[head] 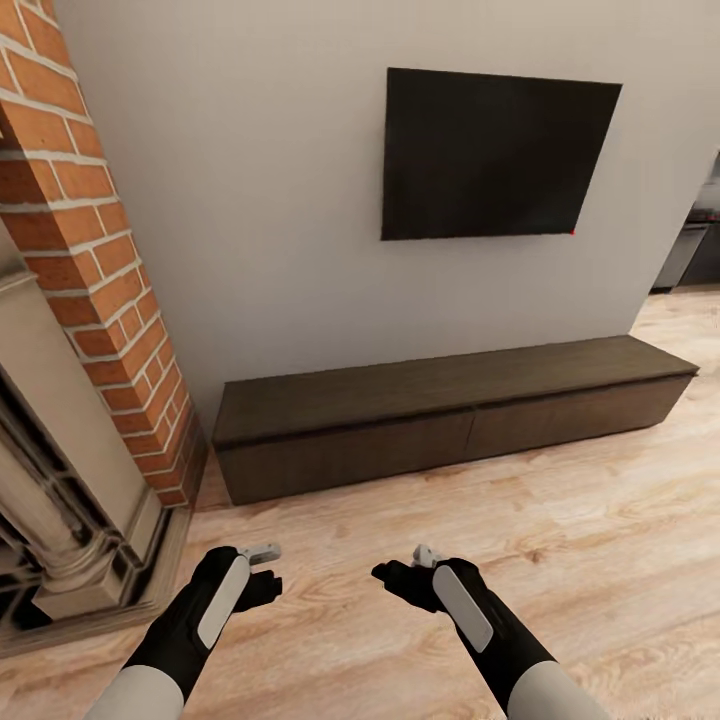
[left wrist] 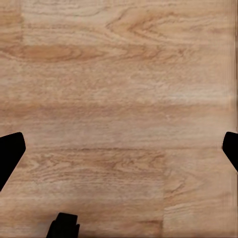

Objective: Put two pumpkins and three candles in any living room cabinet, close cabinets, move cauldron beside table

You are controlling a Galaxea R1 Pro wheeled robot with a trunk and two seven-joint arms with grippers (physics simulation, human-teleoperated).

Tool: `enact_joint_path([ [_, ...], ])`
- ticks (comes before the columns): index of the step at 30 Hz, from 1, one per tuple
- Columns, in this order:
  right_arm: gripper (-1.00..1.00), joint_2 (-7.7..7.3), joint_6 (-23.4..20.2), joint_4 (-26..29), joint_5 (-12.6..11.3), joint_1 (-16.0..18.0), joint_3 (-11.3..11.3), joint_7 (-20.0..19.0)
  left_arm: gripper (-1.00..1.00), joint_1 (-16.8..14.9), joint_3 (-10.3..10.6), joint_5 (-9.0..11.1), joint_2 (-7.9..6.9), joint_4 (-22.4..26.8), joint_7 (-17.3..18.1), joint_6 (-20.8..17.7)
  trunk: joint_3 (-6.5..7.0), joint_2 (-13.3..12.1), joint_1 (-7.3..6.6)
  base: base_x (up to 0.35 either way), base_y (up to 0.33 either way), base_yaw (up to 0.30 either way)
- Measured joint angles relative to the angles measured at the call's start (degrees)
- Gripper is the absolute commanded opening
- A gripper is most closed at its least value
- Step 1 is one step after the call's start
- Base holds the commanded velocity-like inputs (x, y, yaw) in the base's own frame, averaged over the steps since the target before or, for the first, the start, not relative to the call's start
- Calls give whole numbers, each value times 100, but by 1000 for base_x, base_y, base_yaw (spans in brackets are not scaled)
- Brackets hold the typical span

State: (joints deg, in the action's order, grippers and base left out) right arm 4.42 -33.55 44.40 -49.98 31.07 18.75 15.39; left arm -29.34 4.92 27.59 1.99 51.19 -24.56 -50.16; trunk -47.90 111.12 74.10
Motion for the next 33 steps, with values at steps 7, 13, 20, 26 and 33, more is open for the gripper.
enact_joint_path([
  [7,100,-8,-7,2,1,0,0,-18,100,0,0,1,8,3,0,0,49,0,0,0,0,-218],
  [13,100,-24,-7,3,0,0,5,-21,100,0,0,1,11,5,0,0,90,0,0,0,0,-219],
  [20,100,-26,-12,64,11,1,10,-24,100,1,-1,0,14,15,0,-1,122,0,0,0,0,-112],
  [26,100,-25,-24,113,5,45,36,-11,100,-103,-31,141,58,145,129,-125,124,0,0,0,0,-3],
  [33,100,-33,143,-7,-41,53,35,-54,100,-97,-9,379,43,370,354,-255,124,0,0,0,0,0],
])
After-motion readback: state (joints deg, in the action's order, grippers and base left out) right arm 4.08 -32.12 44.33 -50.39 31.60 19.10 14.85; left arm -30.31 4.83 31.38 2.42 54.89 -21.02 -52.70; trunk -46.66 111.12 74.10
